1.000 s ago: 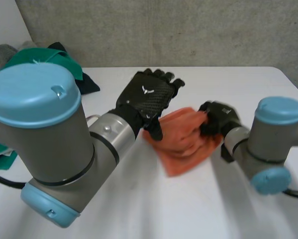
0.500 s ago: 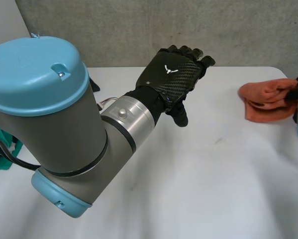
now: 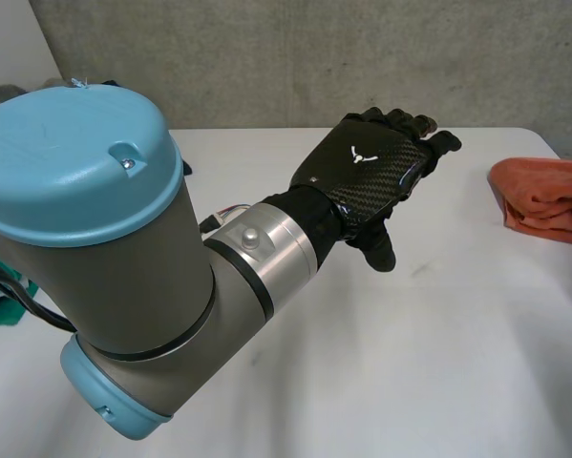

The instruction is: Fold the laundry.

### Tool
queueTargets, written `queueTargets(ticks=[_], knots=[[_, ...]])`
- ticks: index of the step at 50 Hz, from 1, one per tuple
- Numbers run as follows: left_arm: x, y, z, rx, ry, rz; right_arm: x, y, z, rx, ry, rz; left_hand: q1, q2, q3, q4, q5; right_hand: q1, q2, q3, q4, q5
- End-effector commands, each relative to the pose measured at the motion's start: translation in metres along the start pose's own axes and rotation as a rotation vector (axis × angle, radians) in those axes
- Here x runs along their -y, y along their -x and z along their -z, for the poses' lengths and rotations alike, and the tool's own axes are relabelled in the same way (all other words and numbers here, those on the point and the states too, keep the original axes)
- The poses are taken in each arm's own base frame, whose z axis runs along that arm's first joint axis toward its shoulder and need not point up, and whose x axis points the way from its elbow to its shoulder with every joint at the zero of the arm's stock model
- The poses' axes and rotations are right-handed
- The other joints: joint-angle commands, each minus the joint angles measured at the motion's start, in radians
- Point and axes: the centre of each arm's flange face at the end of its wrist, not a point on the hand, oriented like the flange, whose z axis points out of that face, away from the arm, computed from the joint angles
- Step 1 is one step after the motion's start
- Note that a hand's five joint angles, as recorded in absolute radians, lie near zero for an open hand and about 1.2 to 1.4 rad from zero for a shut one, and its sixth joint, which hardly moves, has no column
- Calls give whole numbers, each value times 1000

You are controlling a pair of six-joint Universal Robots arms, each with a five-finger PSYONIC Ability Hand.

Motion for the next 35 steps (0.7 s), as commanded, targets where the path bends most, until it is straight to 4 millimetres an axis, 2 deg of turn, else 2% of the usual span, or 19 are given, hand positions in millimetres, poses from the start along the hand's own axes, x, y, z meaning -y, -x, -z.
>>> queueTargets(ticks=[1, 6, 8, 10, 13, 14, 15, 17, 18, 19, 21, 22, 23, 25, 26, 29, 30, 33, 35], knots=[[3, 1, 1, 5, -8, 0, 39, -13, 22, -191, 18, 337, 12, -3, -1, 3, -22, -56, -40, -33, -36, -43], [3, 3, 1, 13, -7, 2, 79, -6, 46, -134, -61, 343, 12, -3, -1, 3, -22, -56, -40, -33, -36, -43], [7, 5, 2, 25, -16, -1, 106, 1, 64, -89, -155, 337, 12, -3, -1, 3, -22, -56, -40, -33, -36, -43], [12, 9, 4, 38, -27, -5, 116, 12, 83, -26, -235, 335, 12, -3, -1, 3, -22, -56, -40, -33, -36, -43], [18, 33, 5, 102, -45, -16, 120, 32, 105, 79, -323, 340, 15, 0, 2, 6, -19, -56, -40, -33, -36, -43], [19, 42, 5, 128, -47, -21, 119, 49, 121, 163, -376, 352, 15, 0, 2, 6, -19, -56, -40, -33, -36, -43], [22, 65, 7, 201, -52, -30, 117, 59, 132, 212, -400, 357, 17, 3, 5, 9, -16, -56, -40, -33, -36, -43], [25, 90, 10, 284, -58, -39, 111, 77, 152, 316, -431, 372, 20, 6, 8, 12, -14, -56, -40, -33, -36, -43], [26, 104, 11, 331, -58, -45, 104, 93, 174, 419, -457, 393, 18, 3, 5, 9, -16, -56, -40, -33, -36, -43], [24, 131, 15, 421, -50, -54, 100, 98, 185, 468, -465, 407, 15, 0, 2, 6, -19, -56, -40, -33, -36, -43], [20, 162, 19, 512, -46, -67, 94, 106, 205, 553, -479, 434, 15, 0, 2, 6, -19, -56, -40, -33, -36, -43], [18, 178, 22, 557, -43, -77, 86, 112, 226, 636, -473, 470, 15, 0, 2, 6, -19, -56, -40, -33, -36, -43], [7, 211, 27, 637, -17, -102, 81, 113, 233, 666, -463, 486, 15, 0, 2, 6, -19, -56, -40, -33, -36, -43], [-11, 243, 32, 703, 29, -133, 71, 114, 247, 720, -436, 521, 15, 0, 2, 6, -19, -56, -40, -33, -36, -43], [-26, 270, 37, 758, 72, -174, 62, 113, 259, 753, -403, 557, 15, 0, 2, 6, -19, -56, -40, -33, -36, -43], [-56, 312, 45, 833, 152, -251, 42, 114, 279, 805, -299, 614, 15, 0, 2, 6, -19, -56, -40, -33, -36, -43], [-76, 334, 48, 868, 196, -306, 37, 114, 284, 819, -271, 626, 23, 9, 10, 15, -11, -56, -40, -33, -36, -43], [-107, 373, 55, 928, 258, -421, 23, 117, 302, 877, -186, 669, 26, 12, 13, 18, -8, -56, -40, -33, -36, -43], [-123, 388, 56, 946, 278, -465, 18, 115, 307, 893, -152, 678, 29, 15, 16, 21, -5, -56, -40, -33, -36, -43]])
